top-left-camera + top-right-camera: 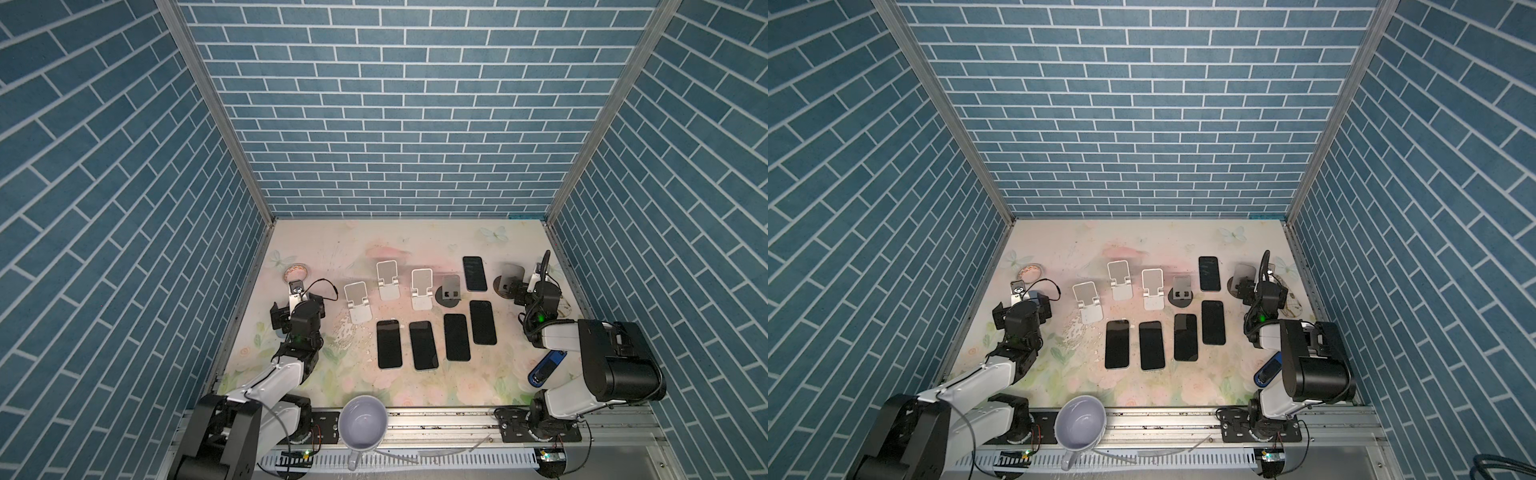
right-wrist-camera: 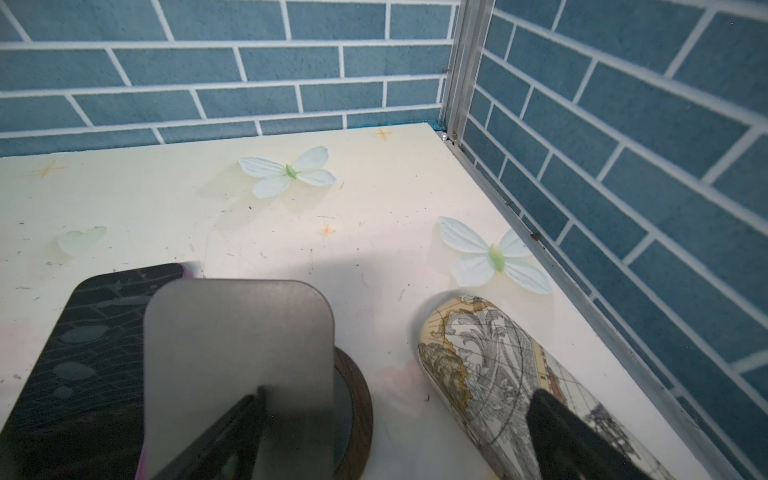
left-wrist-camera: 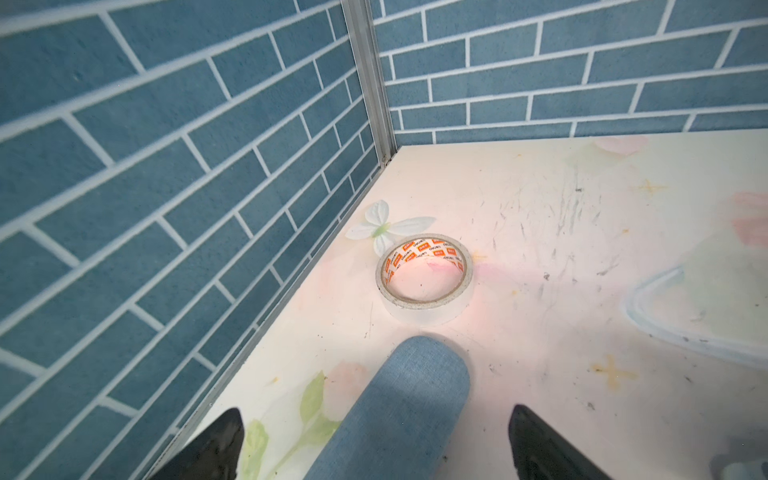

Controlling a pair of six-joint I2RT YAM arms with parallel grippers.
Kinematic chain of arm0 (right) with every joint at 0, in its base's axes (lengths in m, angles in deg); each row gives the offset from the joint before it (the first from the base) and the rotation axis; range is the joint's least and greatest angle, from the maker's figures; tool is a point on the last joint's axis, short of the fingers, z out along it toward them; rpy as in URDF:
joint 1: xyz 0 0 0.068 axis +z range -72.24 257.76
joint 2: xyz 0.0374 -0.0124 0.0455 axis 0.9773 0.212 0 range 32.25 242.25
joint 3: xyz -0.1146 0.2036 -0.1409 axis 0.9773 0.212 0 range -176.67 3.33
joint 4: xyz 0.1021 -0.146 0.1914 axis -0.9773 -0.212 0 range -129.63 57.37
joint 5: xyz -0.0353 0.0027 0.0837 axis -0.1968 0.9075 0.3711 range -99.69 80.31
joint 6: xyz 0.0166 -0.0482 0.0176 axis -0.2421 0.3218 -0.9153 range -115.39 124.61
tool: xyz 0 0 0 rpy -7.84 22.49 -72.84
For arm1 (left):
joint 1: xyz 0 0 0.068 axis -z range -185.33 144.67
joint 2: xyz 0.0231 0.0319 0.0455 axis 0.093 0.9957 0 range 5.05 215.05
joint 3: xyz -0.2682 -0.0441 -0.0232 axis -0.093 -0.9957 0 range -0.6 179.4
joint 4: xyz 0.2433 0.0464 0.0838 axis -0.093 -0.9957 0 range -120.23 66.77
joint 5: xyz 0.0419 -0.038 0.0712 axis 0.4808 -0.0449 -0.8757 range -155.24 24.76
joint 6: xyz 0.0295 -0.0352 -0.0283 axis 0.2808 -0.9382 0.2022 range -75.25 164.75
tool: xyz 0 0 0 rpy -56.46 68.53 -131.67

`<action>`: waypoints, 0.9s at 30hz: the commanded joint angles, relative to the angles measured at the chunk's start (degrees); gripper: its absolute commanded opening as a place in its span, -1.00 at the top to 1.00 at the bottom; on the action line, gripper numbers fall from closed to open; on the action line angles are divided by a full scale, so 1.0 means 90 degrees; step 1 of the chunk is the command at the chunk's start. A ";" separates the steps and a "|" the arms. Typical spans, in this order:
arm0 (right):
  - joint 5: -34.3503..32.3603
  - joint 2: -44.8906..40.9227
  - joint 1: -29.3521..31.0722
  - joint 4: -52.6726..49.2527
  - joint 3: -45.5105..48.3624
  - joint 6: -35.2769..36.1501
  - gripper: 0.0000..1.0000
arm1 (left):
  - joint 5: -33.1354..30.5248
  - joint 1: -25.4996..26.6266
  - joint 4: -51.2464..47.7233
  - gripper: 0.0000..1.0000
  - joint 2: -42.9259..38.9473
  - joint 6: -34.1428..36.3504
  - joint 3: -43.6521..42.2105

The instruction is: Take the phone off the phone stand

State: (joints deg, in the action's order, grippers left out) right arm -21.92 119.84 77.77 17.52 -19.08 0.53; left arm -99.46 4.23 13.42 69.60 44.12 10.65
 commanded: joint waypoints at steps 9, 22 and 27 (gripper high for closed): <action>-0.0007 0.0088 -0.0031 0.0246 0.0131 -0.0006 -0.98 | 0.1859 -0.0681 0.3146 -0.99 0.2308 0.0201 0.0213; 0.0011 0.0082 -0.0032 0.0213 0.0132 -0.0016 -0.98 | 0.1955 -0.0662 0.1810 -0.99 0.2585 0.0268 0.1042; 0.0011 0.0083 -0.0031 0.0219 0.0127 -0.0021 -0.98 | 0.1955 -0.0662 0.1828 -0.99 0.2593 0.0274 0.1036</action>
State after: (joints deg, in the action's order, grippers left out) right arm -21.90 119.86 77.71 17.61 -19.08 0.51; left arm -81.93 -1.67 30.81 92.82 46.07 19.87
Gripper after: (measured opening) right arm 0.992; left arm 0.996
